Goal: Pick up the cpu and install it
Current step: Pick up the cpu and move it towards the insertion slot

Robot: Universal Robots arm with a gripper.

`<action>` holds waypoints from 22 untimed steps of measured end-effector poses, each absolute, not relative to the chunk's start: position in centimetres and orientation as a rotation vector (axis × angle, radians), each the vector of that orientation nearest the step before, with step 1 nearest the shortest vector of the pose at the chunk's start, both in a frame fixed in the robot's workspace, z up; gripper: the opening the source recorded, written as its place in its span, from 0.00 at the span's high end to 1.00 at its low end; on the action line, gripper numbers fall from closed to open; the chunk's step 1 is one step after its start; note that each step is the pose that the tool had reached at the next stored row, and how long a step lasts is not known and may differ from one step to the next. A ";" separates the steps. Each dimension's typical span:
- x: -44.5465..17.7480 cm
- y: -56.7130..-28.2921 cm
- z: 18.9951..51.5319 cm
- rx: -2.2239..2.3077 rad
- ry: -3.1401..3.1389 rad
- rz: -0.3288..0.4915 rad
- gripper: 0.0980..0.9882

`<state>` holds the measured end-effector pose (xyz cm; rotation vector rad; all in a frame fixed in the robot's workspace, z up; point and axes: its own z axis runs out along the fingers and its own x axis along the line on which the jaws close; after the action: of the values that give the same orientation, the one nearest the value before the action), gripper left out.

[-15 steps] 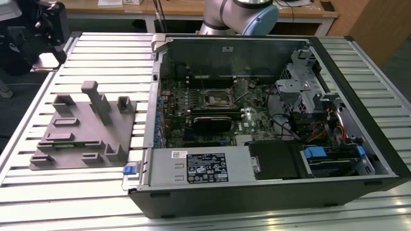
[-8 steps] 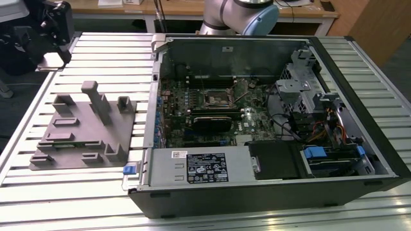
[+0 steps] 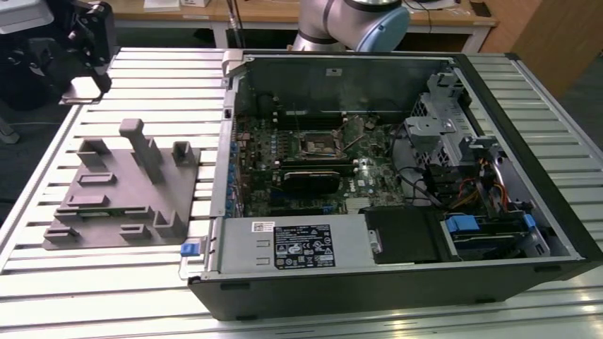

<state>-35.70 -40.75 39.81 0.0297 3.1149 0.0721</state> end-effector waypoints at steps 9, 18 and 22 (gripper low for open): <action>-34.6 -40.8 40.2 0.030 3.115 0.072 0.52; -33.5 -40.7 41.1 0.030 3.115 0.072 0.52; -32.8 -40.7 41.1 0.030 3.115 0.073 0.52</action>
<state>-32.79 -40.75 41.07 0.0298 3.1148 0.0733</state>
